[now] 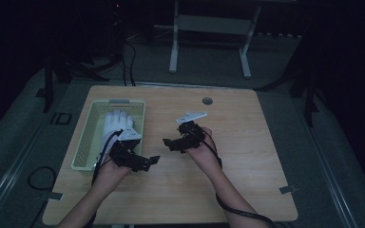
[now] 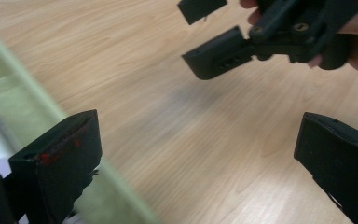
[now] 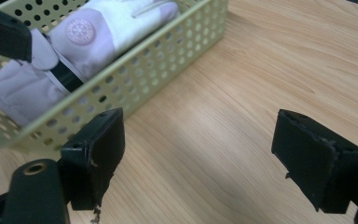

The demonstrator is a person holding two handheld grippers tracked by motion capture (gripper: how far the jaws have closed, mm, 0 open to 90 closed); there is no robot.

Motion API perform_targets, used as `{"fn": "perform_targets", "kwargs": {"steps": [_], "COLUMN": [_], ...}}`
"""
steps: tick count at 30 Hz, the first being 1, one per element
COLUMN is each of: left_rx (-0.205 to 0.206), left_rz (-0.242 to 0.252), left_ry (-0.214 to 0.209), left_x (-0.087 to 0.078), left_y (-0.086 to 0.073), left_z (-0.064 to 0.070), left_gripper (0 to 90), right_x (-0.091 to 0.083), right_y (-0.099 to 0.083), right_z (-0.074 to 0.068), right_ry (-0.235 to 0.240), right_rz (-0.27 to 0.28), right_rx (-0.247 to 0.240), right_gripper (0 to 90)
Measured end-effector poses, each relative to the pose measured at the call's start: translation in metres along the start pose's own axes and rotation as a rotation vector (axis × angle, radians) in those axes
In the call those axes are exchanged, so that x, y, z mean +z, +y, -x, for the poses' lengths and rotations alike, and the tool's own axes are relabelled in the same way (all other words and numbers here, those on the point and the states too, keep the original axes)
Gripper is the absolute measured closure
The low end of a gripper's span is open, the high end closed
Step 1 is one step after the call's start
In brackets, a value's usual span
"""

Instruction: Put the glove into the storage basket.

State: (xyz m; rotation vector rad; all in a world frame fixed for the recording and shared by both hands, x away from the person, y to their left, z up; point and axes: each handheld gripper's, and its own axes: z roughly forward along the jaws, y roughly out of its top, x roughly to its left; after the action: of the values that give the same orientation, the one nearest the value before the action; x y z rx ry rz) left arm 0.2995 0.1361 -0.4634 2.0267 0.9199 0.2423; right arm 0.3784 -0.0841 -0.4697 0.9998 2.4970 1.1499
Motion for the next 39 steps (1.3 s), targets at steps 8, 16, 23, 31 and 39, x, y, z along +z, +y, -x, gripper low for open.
{"fn": "perform_targets", "kwargs": {"steps": [8,16,23,31,39], "left_rx": [0.024,0.077,0.105,0.108,0.111], "left_rz": [0.006,-0.013,-0.041,-0.032,-0.035], "left_ry": [-0.067,-0.135,-0.171,-0.211,-0.225], "left_x": [0.018,0.039,0.057,0.075,0.088], "left_y": [0.001,0.0,-0.006,-0.017,-0.027], "left_z": [0.016,0.037,0.049,0.059,0.065], "left_gripper": [1.2,1.1,1.2,1.2,1.2], "right_x": [-0.015,-0.025,-0.031,-0.034,-0.039], "right_y": [-0.02,-0.047,-0.07,-0.097,-0.121], "right_z": [0.013,0.026,0.035,0.042,0.049], "right_ry": [-0.019,-0.029,-0.027,-0.024,-0.024], "right_rz": [-0.003,-0.002,0.008,0.011,0.011], "right_rx": [-0.006,-0.009,-0.002,-0.007,0.0], "right_gripper": [17.1,17.1,17.1,16.1,15.4]}}
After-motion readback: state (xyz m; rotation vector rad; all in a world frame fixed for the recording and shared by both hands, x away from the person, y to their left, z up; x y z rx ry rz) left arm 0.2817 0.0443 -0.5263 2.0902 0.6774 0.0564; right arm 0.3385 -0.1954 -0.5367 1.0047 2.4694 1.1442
